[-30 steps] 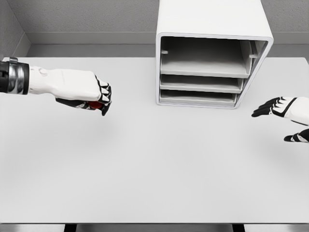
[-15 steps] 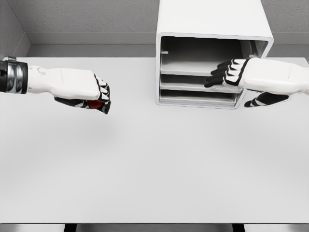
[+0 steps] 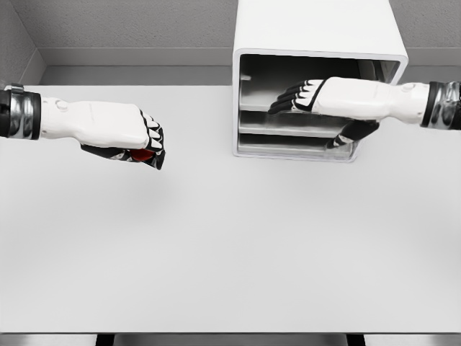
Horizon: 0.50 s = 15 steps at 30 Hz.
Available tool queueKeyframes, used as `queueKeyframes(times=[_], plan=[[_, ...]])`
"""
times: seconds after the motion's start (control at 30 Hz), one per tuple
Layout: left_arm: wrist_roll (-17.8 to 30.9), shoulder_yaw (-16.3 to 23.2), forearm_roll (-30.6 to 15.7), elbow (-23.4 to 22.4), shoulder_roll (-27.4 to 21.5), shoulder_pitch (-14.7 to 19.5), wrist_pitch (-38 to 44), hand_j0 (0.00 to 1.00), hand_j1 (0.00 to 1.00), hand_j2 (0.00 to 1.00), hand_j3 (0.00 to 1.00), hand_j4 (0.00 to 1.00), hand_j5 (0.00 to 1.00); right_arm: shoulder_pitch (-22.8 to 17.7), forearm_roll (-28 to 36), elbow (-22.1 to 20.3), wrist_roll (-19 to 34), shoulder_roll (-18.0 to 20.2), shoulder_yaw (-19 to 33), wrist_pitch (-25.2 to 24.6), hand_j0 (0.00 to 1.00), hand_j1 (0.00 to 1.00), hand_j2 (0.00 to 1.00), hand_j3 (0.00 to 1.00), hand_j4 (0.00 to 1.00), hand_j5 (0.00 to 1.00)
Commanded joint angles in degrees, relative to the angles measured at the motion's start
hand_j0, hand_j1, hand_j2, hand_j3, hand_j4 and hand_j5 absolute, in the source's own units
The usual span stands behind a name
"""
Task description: Slide open multi-storey tabletop storage cabinets and put open load switch and slide close multi-storey tabletop storage cabinets
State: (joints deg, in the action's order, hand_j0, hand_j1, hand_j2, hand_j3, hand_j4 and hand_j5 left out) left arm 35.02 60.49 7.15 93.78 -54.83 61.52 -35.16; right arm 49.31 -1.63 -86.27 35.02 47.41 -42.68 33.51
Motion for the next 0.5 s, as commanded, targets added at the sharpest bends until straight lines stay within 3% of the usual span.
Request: queueKeyframes(times=[0.0,0.07,0.2,0.27,0.33,0.4,0.47], plan=[[-0.04,-0.11,-0.29,0.0,-0.11,0.0,0.16,0.54,0.54,0.54,0.54,0.54,0.54,0.0,0.4,2.86,-0.02,-1.0,-1.18,-2.75,1.0,1.0,1.0,1.0,1.0,1.0],[-0.04,-0.02,-0.29,0.0,-0.1,0.0,0.16,0.54,0.54,0.54,0.54,0.54,0.54,0.09,0.31,5.23,-0.02,-1.09,-1.18,-3.54,1.0,1.0,1.0,1.0,1.0,1.0],[-0.04,-0.11,-0.29,0.0,-0.1,0.0,0.16,0.54,0.54,0.54,0.54,0.54,0.54,0.09,0.31,5.14,-0.02,-0.39,-1.35,-4.33,1.0,1.0,1.0,1.0,1.0,1.0],[-0.04,-0.02,-0.29,0.0,-0.11,0.0,0.16,0.54,0.54,0.54,0.54,0.54,0.54,0.09,0.13,4.97,-0.02,-0.48,-2.49,-7.23,1.0,1.0,1.0,1.0,1.0,1.0],[-0.04,-0.02,-0.29,0.0,-0.63,0.0,0.16,0.54,0.54,0.54,0.54,0.54,0.54,0.18,-1.01,4.35,-0.02,-0.48,-4.34,-7.67,1.0,1.0,1.0,1.0,1.0,1.0],[-0.04,-0.02,-0.38,0.0,-0.81,0.0,0.16,0.54,0.54,0.54,0.54,0.54,0.54,-0.09,-2.24,0.32,-0.02,-0.3,-4.52,-12.06,0.99,0.99,0.99,0.99,0.99,0.99],[-0.04,-0.02,-0.38,0.0,-0.9,0.0,0.16,0.54,0.54,0.54,0.54,0.54,0.54,-0.53,-2.5,-1.36,-0.02,0.75,-4.52,-12.68,0.99,0.99,0.99,0.99,0.99,0.99]])
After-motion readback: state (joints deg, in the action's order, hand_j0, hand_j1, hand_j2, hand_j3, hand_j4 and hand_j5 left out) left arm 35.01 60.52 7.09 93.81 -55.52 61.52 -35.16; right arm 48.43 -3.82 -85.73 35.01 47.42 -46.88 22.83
